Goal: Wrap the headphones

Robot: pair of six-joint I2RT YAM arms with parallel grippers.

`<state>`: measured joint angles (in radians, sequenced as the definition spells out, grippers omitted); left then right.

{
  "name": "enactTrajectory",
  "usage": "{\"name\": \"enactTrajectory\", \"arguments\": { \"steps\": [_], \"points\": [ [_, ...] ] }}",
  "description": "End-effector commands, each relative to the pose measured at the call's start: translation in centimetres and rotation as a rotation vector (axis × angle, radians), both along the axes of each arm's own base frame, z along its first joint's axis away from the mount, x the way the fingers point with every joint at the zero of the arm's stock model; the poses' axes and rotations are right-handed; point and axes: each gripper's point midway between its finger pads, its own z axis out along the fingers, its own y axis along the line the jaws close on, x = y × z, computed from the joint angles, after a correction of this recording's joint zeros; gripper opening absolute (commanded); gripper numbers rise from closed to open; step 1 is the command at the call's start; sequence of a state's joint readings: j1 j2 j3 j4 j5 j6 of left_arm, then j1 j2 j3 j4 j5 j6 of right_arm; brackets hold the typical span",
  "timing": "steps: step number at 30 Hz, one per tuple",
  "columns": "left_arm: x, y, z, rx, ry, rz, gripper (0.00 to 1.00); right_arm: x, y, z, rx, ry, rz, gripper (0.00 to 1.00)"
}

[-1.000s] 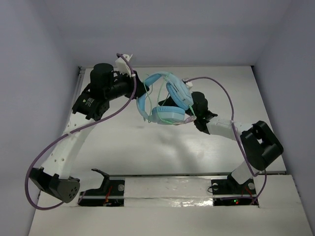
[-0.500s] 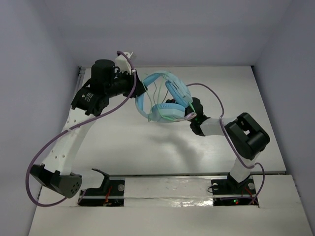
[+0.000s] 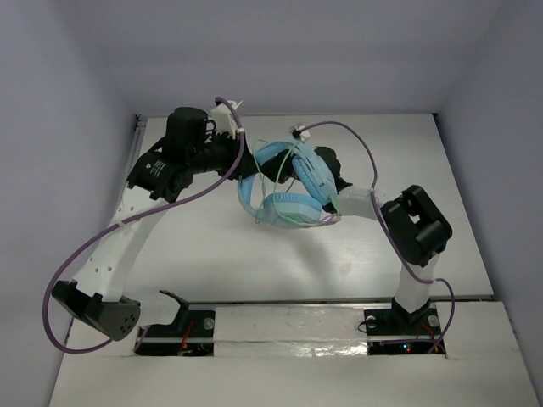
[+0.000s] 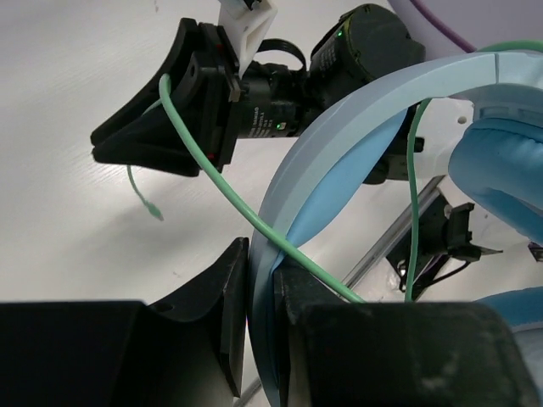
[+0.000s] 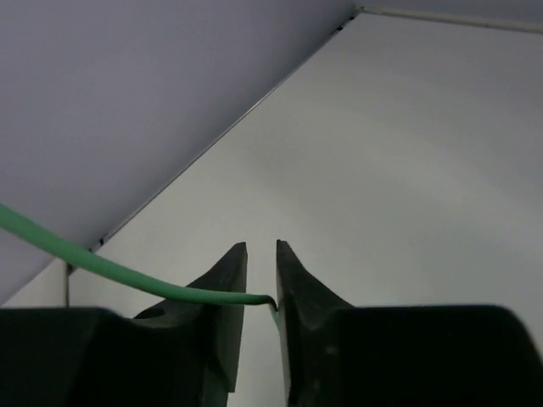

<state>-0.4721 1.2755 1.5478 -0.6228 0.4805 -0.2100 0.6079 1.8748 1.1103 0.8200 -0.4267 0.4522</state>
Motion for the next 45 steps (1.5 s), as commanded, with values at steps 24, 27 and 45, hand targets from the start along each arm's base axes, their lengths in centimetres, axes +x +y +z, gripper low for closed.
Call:
{"name": "enactTrajectory", "arguments": {
  "steps": [24, 27, 45],
  "points": [
    [-1.4, 4.7, -1.0, 0.135, -0.076, 0.143, 0.00, 7.6, -16.9, 6.4, -0.035, -0.037, -0.629, 0.00],
    [-1.6, 5.0, -1.0, 0.140, -0.083, 0.154, 0.00, 8.0, -18.1, 7.5, -0.035, -0.053, -0.661, 0.00],
    [1.3, 4.6, 5.3, -0.069, -0.200, 0.247, 0.00, 4.1, -13.4, 0.9, -0.083, 0.094, -0.416, 0.00]
  ]
}}
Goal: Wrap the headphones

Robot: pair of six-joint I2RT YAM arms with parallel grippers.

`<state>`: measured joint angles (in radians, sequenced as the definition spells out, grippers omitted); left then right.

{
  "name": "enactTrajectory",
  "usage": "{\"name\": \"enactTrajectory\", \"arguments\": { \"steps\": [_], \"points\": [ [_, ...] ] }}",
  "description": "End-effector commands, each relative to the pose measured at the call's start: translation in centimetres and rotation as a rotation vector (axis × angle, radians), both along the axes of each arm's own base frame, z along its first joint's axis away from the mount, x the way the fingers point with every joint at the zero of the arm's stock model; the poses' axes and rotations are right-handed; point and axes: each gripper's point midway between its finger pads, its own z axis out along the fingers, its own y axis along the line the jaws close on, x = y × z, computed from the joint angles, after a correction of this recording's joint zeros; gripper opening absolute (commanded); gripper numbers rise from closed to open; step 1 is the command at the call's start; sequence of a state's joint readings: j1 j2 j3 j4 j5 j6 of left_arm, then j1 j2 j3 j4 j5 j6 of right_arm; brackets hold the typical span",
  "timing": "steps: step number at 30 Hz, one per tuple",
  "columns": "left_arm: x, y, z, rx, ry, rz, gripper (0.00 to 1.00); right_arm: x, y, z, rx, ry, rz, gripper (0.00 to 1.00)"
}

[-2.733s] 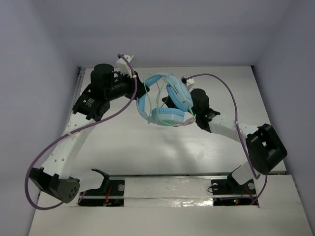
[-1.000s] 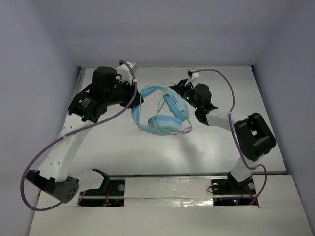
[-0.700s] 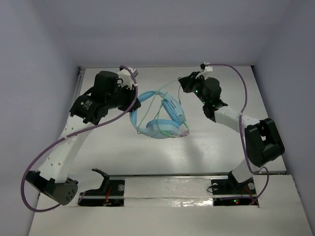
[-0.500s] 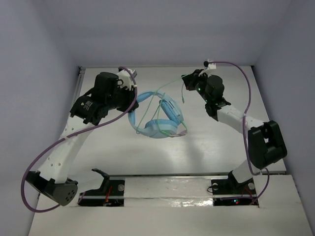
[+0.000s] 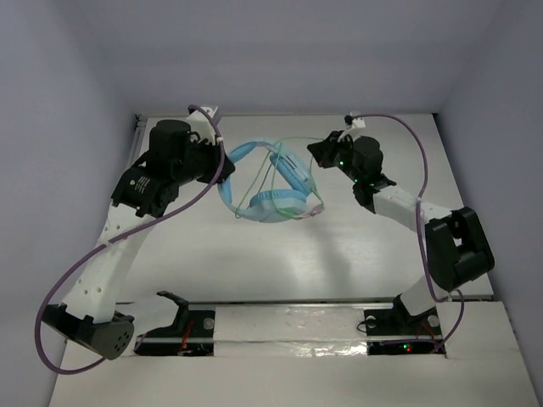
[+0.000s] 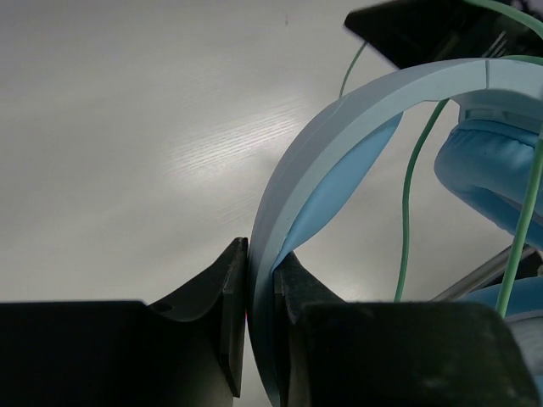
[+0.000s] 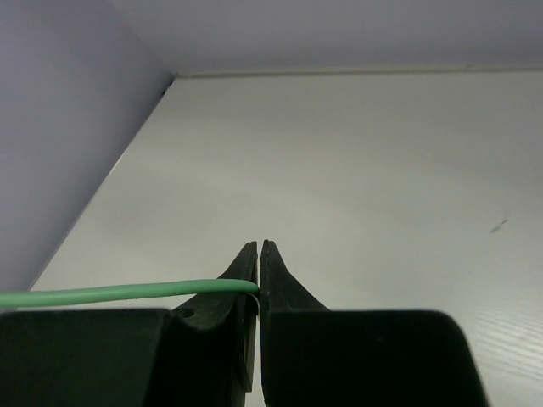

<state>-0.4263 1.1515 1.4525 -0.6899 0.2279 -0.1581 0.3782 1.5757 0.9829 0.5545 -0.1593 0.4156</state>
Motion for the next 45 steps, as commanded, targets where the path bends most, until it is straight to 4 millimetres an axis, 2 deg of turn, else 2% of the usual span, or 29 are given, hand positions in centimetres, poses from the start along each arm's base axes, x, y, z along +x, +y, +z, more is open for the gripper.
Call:
{"name": "enactTrajectory", "arguments": {
  "steps": [1, 2, 4, 6, 7, 8, 9, 10, 11, 13, 14, 15, 16, 17, 18, 20, 21, 22, 23, 25, 26, 28, 30, 33, 37, 42, 43, 44, 45],
  "points": [
    [1.2, -2.0, 7.5, -0.221, -0.173, -0.011, 0.00, -1.6, 3.2, -2.4, -0.010, 0.049, 0.101, 0.00],
    [1.5, -2.3, 7.5, -0.252, -0.160, 0.001, 0.00, -2.5, 4.5, -2.7, -0.008, 0.061, 0.139, 0.00],
    [2.9, -2.1, 8.0, -0.284, -0.183, 0.059, 0.00, -3.4, 5.2, -2.6, 0.046, 0.086, 0.171, 0.00],
    [3.8, -2.2, 7.4, -0.322, -0.170, 0.108, 0.00, -5.6, 7.3, -3.0, 0.068, 0.116, 0.263, 0.00],
    [4.9, -1.9, 7.8, -0.342, -0.202, 0.154, 0.00, -6.3, 7.9, -3.1, 0.073, 0.127, 0.286, 0.00],
    [5.5, -1.7, 6.5, -0.343, -0.185, 0.186, 0.00, -7.2, 8.6, -3.3, 0.083, 0.146, 0.319, 0.00],
    [6.2, -1.7, 6.9, -0.383, -0.203, 0.220, 0.00, -7.8, 9.1, -3.2, 0.094, 0.152, 0.343, 0.00],
    [7.1, -0.9, 6.5, -0.383, -0.219, 0.284, 0.00, -8.6, 9.8, -3.1, 0.125, 0.173, 0.365, 0.00],
    [7.7, -0.6, 5.1, -0.374, -0.210, 0.318, 0.00, -9.0, 9.9, -3.0, 0.142, 0.179, 0.380, 0.00],
    [9.2, 1.4, 4.8, -0.389, -0.247, 0.466, 0.00, -9.9, 9.8, -3.2, 0.168, 0.210, 0.398, 0.00],
    [9.5, 1.9, 2.9, -0.382, -0.232, 0.507, 0.00, -10.2, 9.8, -3.2, 0.195, 0.235, 0.397, 0.00],
    [9.9, 2.2, 3.5, -0.449, -0.258, 0.545, 0.00, -10.9, 10.2, -3.4, 0.217, 0.265, 0.415, 0.00],
    [10.1, 2.3, 3.0, -0.475, -0.260, 0.567, 0.00, -11.1, 10.2, -3.6, 0.230, 0.286, 0.414, 0.00],
    [10.3, 2.2, 0.8, -0.475, -0.226, 0.585, 0.00, -11.5, 10.5, -3.7, 0.243, 0.302, 0.419, 0.00],
    [10.6, 2.1, 0.7, -0.510, -0.234, 0.595, 0.00, -11.6, 10.7, -3.5, 0.262, 0.297, 0.433, 0.00],
    [11.1, 2.2, -2.3, -0.523, -0.186, 0.640, 0.00, -12.5, 11.3, -4.9, 0.283, 0.351, 0.440, 0.00],
    [11.4, 2.2, -2.5, -0.546, -0.197, 0.646, 0.00, -12.4, 11.2, -4.8, 0.304, 0.344, 0.433, 0.00],
    [11.5, 1.8, -3.5, -0.546, -0.186, 0.652, 0.00, -12.6, 11.2, -5.3, 0.314, 0.355, 0.435, 0.06],
    [11.4, 1.4, -4.9, -0.545, -0.164, 0.658, 0.00, -12.9, 11.1, -7.0, 0.330, 0.403, 0.426, 0.08],
    [11.8, 1.4, -6.1, -0.549, -0.164, 0.691, 0.00, -13.0, 11.3, -7.7, 0.357, 0.415, 0.433, 0.13],
    [11.9, 1.7, -7.1, -0.542, -0.158, 0.712, 0.00, -13.5, 11.7, -9.0, 0.368, 0.461, 0.443, 0.14],
    [12.2, 1.3, -8.3, -0.557, -0.142, 0.726, 0.00, -14.4, 12.4, -9.3, 0.391, 0.474, 0.490, 0.15],
    [12.4, 1.0, -9.1, -0.573, -0.129, 0.742, 0.00, -14.9, 13.0, -10.5, 0.404, 0.509, 0.508, 0.15],
    [13.2, 1.0, -10.8, -0.548, -0.117, 0.771, 0.00, -15.9, 13.6, -11.6, 0.405, 0.535, 0.525, 0.08],
    [13.9, 0.5, -14.0, -0.478, -0.087, 0.797, 0.00, -16.6, 13.1, -11.3, 0.433, 0.529, 0.529, 0.00],
    [15.5, 0.2, -16.1, -0.412, -0.076, 0.817, 0.00, -16.7, 12.1, -10.9, 0.433, 0.509, 0.486, 0.00],
    [16.0, 0.2, -17.4, -0.373, -0.067, 0.831, 0.00, -16.8, 11.9, -11.1, 0.421, 0.517, 0.474, 0.00],
    [16.8, 0.0, -16.9, -0.360, -0.079, 0.832, 0.00, -17.0, 11.5, -10.8, 0.405, 0.495, 0.467, 0.00],
    [17.1, 0.0, -17.5, -0.335, -0.073, 0.836, 0.00, -17.0, 11.1, -11.2, 0.385, 0.506, 0.440, 0.00]
  ]
}}
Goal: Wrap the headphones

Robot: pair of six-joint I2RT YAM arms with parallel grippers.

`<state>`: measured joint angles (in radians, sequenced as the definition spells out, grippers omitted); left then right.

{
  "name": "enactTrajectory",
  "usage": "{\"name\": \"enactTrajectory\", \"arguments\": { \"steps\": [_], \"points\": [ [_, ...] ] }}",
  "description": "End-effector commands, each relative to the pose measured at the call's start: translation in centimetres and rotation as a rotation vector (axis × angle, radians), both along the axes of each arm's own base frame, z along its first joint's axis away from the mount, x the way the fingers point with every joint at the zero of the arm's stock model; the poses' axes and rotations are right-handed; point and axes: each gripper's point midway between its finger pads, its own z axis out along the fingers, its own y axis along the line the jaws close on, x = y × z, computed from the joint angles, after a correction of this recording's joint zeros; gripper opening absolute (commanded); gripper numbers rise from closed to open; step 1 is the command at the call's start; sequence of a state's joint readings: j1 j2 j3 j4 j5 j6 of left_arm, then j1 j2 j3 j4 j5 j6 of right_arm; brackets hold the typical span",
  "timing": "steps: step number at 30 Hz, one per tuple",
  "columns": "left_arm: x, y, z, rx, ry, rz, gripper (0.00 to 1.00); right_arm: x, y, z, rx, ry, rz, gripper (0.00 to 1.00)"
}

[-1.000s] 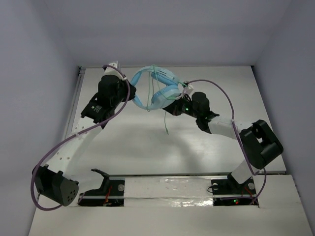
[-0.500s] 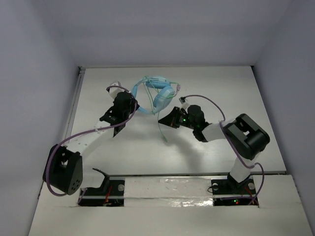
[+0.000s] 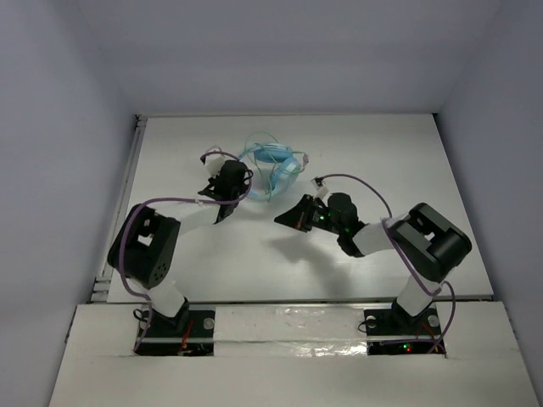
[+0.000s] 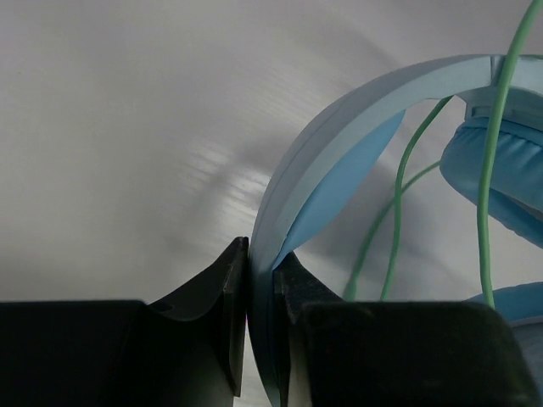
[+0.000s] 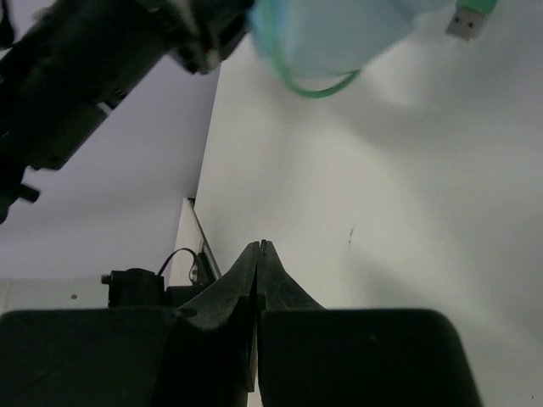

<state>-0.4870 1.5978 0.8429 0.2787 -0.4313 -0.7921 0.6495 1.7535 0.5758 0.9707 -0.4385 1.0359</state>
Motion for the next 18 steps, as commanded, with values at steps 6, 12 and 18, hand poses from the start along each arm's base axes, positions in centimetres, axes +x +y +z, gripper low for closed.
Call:
{"name": "enactTrajectory", "arguments": {
  "steps": [6, 12, 18],
  "points": [
    [7.1, -1.8, 4.6, 0.012, -0.182, 0.016, 0.00, -1.1, -2.1, 3.8, -0.059, -0.176, -0.040, 0.00],
    [10.2, -3.1, 2.5, 0.066, -0.140, -0.024, 0.00, -1.0, -4.0, 4.4, -0.156, -0.225, -0.095, 0.00],
    [11.9, -3.0, -0.1, 0.132, -0.071, -0.051, 0.24, -0.7, -6.0, 6.4, -0.239, -0.294, -0.165, 0.02]
  ]
}}
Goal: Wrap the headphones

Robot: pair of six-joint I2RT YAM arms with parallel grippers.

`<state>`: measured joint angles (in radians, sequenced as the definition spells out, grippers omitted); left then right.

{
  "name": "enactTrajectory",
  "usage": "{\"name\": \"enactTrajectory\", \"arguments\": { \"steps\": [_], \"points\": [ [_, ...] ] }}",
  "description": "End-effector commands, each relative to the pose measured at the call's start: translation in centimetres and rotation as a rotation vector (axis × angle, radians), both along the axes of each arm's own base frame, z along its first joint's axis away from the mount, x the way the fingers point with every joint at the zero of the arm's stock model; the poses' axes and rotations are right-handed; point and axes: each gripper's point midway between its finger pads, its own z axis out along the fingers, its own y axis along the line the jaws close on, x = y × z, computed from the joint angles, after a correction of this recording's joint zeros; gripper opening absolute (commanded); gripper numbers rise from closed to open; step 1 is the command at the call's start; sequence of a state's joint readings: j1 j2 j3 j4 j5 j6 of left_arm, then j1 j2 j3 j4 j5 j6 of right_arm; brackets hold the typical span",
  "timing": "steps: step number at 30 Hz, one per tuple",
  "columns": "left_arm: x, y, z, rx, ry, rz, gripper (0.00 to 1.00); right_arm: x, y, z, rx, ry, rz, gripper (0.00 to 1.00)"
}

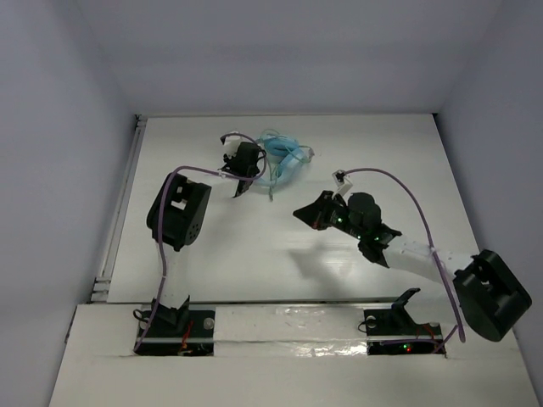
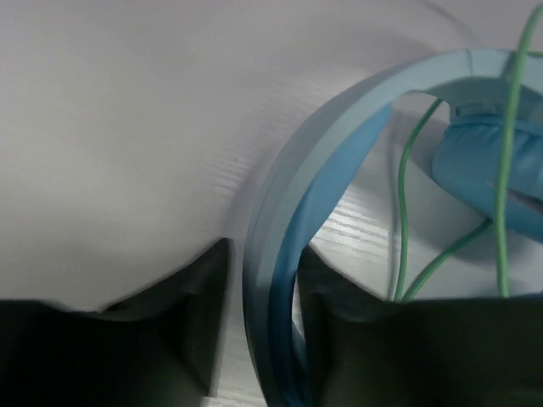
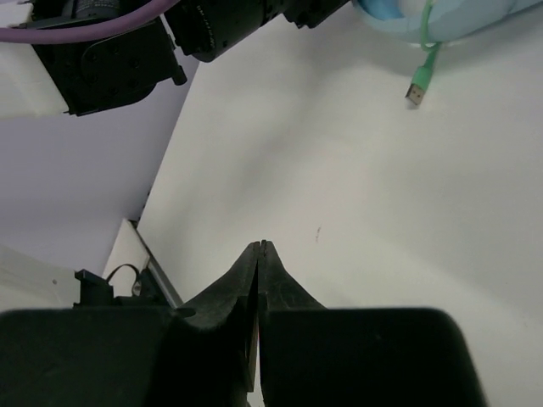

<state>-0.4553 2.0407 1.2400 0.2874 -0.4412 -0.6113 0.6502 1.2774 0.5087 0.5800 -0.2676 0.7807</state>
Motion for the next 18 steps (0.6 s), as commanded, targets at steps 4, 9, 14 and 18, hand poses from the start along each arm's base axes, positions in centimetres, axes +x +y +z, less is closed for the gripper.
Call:
{"name": "enactTrajectory", "arguments": {
  "steps": [4, 9, 14, 18],
  "points": [
    [2.4, -0.6, 5.0, -0.011, -0.111, -0.036, 0.52, 0.6, -2.8, 3.3, -0.103, -0.110, -0.124, 0.12],
    [0.9, 0.3, 7.0, 0.000, -0.120, -0.039, 0.91, 0.8, -5.9, 8.1, -0.131, -0.192, -0.252, 0.55],
    [-1.9, 1.7, 14.2, -0.064, -0.234, -0.017, 0.99, 0.7, -8.1, 11.1, -0.147, -0.244, -0.336, 0.82],
    [-5.8, 3.6, 17.4, -0.099, -0.274, 0.000, 0.99, 0.3, -10.1, 13.2, -0.147, -0.270, -0.411, 0.89]
  ]
}}
